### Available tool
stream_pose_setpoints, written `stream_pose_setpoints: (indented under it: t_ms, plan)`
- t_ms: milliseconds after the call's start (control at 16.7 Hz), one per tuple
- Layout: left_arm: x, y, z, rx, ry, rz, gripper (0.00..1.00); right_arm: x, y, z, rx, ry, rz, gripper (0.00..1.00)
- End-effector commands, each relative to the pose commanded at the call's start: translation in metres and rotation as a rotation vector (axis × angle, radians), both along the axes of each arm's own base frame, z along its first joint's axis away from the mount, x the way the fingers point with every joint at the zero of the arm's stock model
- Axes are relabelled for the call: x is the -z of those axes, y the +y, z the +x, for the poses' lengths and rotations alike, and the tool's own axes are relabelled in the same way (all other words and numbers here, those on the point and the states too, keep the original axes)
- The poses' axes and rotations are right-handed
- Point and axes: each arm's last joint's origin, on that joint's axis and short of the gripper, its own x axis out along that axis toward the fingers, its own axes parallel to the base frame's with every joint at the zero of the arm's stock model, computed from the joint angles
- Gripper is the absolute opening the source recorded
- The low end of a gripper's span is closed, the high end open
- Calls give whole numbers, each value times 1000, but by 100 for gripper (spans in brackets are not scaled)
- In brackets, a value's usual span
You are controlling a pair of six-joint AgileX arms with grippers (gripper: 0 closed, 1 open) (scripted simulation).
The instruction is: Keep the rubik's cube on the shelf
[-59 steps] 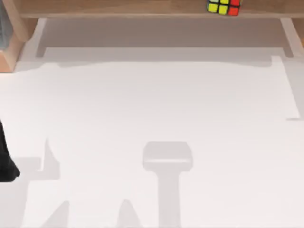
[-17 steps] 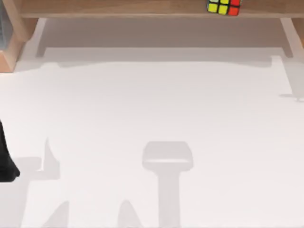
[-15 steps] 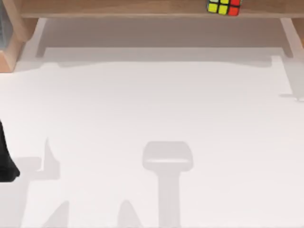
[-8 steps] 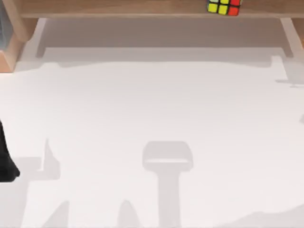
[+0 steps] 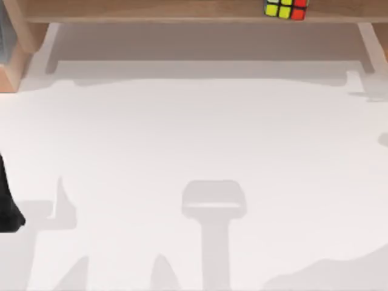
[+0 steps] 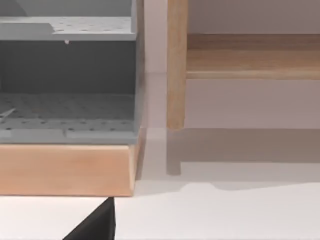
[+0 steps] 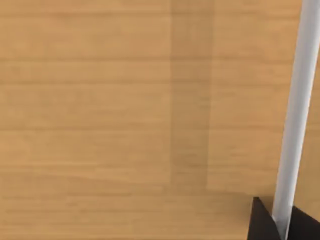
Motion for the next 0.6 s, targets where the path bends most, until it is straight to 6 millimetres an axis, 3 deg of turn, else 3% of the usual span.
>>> stream_pose_setpoints:
  t_ms: [600]
  plan:
    - [0, 0, 0, 0, 0, 0, 100, 0, -1, 62, 0, -1, 0, 0]
